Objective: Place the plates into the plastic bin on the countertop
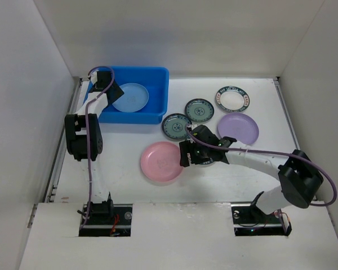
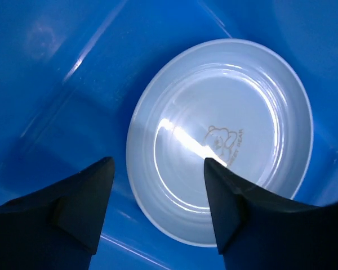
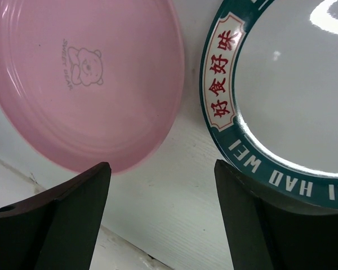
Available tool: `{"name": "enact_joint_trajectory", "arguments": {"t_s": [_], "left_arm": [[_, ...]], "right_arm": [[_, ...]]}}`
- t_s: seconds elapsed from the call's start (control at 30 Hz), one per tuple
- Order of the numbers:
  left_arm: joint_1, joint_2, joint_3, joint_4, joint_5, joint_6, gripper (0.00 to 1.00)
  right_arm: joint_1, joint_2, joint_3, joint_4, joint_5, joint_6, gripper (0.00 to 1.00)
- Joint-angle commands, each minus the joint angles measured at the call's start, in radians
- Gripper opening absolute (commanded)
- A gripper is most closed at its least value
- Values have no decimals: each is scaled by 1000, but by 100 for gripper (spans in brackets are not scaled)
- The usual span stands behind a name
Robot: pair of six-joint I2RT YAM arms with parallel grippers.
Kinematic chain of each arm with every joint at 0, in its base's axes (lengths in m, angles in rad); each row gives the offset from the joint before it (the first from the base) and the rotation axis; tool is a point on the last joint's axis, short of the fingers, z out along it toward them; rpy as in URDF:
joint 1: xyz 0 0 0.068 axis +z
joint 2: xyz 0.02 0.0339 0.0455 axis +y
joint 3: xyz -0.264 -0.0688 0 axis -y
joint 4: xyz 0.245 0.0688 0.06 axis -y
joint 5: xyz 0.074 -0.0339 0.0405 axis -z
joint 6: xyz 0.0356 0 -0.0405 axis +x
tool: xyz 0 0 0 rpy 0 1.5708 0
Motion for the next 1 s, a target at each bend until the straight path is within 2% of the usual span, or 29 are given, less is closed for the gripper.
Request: {"name": "enact_joint_trajectory", "arguments": {"t_s": [0.0,0.07,0.13,0.37,0.67,0.73,0.83,0.97], "left_arm": [[-3,-118,-6,33,-27,28,71],[-4,-154,-8,27,-35,35,81],[-10,-200,-11,19,-47,43,100],[-58,-427,-40,-58,-96,81,100],[-145,-806,-293,-111,-180,98,100],[-170,-886,-348,-153,-197,104,100],[-196,-985,-423,-214,-214,103,100],[-198,-1121,-529,-259,-231,98,100]], "right_arm": [[18,12,-8,87,-32,36,78],[26,19,-18,110,-36,46,75],[32,30,-22,124,-39,53,71],[50,84,-44,186,-44,87,56],[52,167,-44,246,-27,119,43],[52,182,-33,246,-25,119,37],[52,185,-18,236,-25,118,20],[56,159,25,164,-39,106,12]]}}
